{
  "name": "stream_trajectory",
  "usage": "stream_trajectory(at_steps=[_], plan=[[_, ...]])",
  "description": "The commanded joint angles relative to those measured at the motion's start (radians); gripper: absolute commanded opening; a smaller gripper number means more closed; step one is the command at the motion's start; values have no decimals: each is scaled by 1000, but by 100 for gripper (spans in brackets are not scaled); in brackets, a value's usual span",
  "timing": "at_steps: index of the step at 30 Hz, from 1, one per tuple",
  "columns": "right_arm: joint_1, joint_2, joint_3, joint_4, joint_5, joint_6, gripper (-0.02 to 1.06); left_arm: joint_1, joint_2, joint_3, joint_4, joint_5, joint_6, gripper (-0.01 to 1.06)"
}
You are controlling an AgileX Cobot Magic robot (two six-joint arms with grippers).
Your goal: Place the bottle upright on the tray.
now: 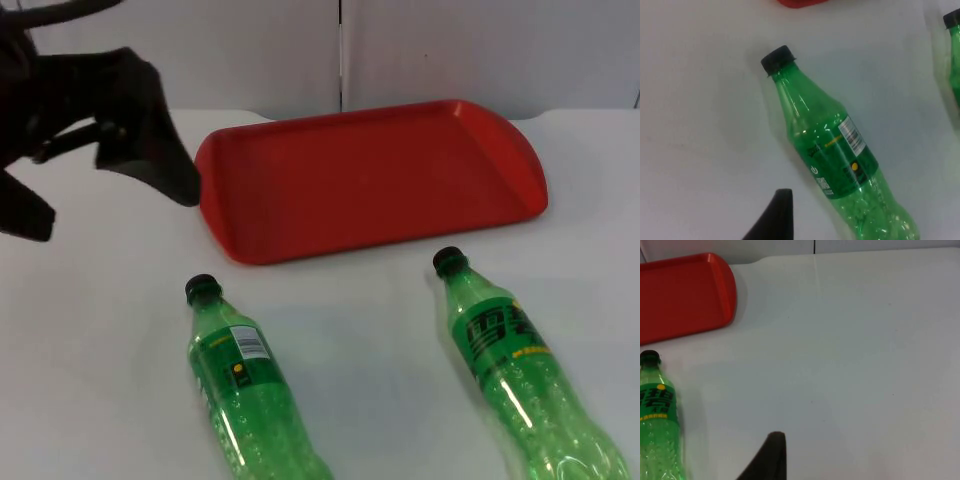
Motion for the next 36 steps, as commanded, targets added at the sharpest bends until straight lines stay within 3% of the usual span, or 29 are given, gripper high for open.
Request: stream_trajectory(at_steps=[1, 6, 12, 22, 26, 36], plan=[[-6, -4, 2, 2, 0, -5, 105, -67, 50, -40, 79, -17, -123, 105], [-6, -4, 2, 2, 0, -5, 105, -124, 130, -84, 146, -17, -259, 105], [-6, -4, 2, 2, 0, -5, 105, -135, 216, -113, 171, 0, -400, 105], [-6, -4, 2, 2, 0, -5, 105, -176, 315, -151, 213, 19, -550, 105], [-6, -4, 2, 2, 0, -5, 105, -252, 376, -195, 380, 33, -791, 105], [-6, -4, 2, 2, 0, -5, 105, -310, 484, -202, 470, 21, -957, 105]])
